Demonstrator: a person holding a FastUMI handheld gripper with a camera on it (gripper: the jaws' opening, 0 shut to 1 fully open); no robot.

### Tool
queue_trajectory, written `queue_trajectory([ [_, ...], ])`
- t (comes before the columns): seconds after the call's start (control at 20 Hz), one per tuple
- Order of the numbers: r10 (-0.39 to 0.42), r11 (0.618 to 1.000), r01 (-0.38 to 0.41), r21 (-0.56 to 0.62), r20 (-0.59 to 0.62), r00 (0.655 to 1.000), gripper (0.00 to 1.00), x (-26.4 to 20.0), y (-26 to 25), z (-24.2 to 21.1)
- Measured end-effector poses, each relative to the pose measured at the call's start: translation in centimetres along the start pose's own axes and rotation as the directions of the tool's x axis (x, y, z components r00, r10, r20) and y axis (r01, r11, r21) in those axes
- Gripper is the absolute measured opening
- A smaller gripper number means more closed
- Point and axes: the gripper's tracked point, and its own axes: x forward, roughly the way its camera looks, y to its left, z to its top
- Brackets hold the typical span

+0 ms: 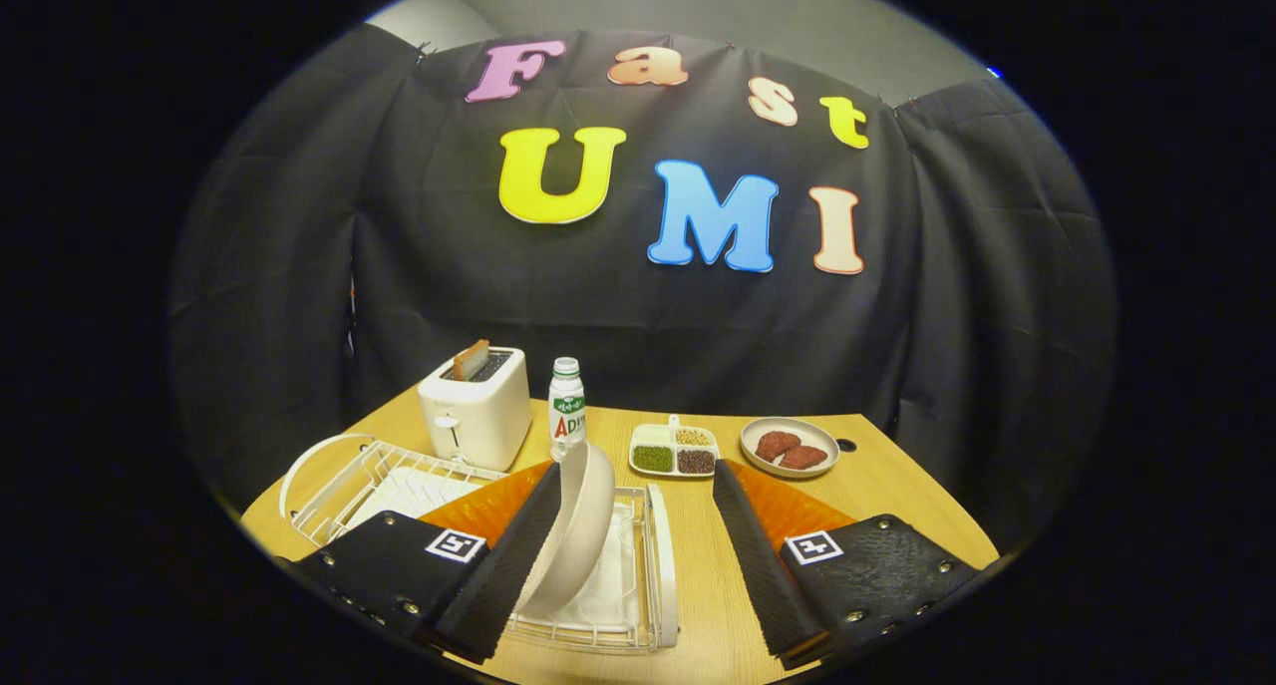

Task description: Take the plate from the dish rack, then take the spoon from the basket and place it into the plate.

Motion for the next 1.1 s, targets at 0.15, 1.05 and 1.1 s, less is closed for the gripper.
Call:
queue_trajectory([
  [0.15,-0.021,1.000,0.021,0.002,-0.060,0.998,0.94,2.2,1.2,-1.4],
  [1.05,-0.293,0.947,0.258,-0.194,-0.181,0.939,0.08,4.2,1.2,-1.0],
  [1.1,-0.308,0.939,0.269,-0.213,-0.181,0.934,0.08,4.0,1.2,-0.9],
])
